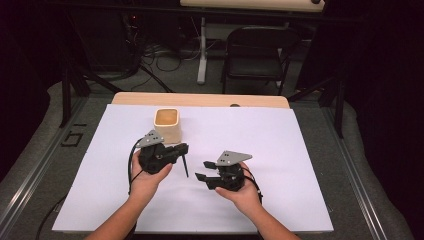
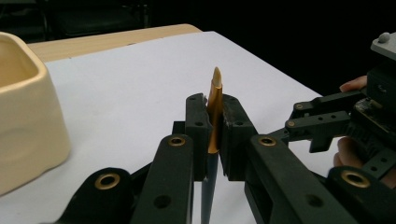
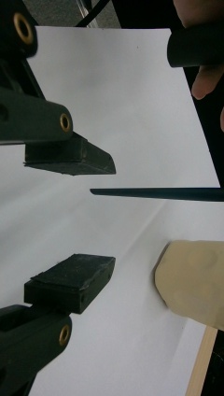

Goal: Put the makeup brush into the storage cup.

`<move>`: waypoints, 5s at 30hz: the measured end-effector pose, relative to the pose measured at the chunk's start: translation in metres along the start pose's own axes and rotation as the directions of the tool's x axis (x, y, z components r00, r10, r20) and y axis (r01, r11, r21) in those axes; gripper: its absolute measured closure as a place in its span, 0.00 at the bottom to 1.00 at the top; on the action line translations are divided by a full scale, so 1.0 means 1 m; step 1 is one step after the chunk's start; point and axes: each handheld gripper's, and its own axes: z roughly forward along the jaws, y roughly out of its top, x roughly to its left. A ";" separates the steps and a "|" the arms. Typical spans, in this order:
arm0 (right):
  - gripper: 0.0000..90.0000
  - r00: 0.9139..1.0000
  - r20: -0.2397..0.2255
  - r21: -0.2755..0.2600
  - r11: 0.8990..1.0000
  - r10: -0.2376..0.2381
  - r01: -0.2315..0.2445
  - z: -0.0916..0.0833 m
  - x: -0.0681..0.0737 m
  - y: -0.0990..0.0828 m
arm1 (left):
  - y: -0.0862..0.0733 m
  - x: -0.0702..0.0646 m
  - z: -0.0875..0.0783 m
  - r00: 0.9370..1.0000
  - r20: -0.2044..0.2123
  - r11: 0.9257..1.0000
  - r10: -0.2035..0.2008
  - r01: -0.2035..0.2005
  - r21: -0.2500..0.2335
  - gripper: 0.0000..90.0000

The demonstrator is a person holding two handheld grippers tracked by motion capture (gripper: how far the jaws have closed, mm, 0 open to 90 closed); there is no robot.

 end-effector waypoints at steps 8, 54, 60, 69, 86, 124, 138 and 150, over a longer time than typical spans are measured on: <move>0.43 0.999 0.042 0.032 0.999 -0.011 0.009 -0.001 -0.002 -0.001 | 0.002 0.001 -0.002 0.998 -0.045 0.999 0.046 -0.045 0.010 0.93; 0.22 0.986 0.164 0.069 0.997 0.031 -0.043 -0.051 -0.019 -0.028 | 0.052 0.036 -0.041 0.976 -0.210 0.996 0.058 -0.071 -0.057 0.93; 0.17 0.986 0.155 0.047 0.997 0.061 -0.069 -0.058 -0.022 -0.035 | 0.057 0.038 -0.042 0.975 -0.213 0.996 0.056 -0.070 -0.062 0.93; 0.15 0.987 0.142 0.029 0.997 0.072 -0.077 -0.066 -0.021 -0.040 | 0.060 0.041 -0.042 0.974 -0.220 0.995 0.050 -0.067 -0.068 0.93; 0.15 0.985 0.160 0.047 0.996 0.066 -0.074 -0.067 -0.025 -0.047 | 0.067 0.047 -0.041 0.971 -0.238 0.995 0.036 -0.058 -0.085 0.93; 0.15 0.984 0.162 0.052 0.995 0.078 -0.088 -0.066 -0.027 -0.052 | 0.114 0.070 -0.009 0.926 -0.373 0.994 0.063 -0.093 -0.063 0.93; 0.15 0.984 0.157 0.047 0.995 0.082 -0.090 -0.065 -0.027 -0.052 | 0.119 0.081 0.003 0.920 -0.390 0.995 0.047 -0.076 -0.060 0.93; 0.15 0.985 0.154 0.043 0.995 0.082 -0.090 -0.065 -0.028 -0.052 | 0.118 0.087 0.008 0.916 -0.399 0.997 0.035 -0.062 -0.055 0.93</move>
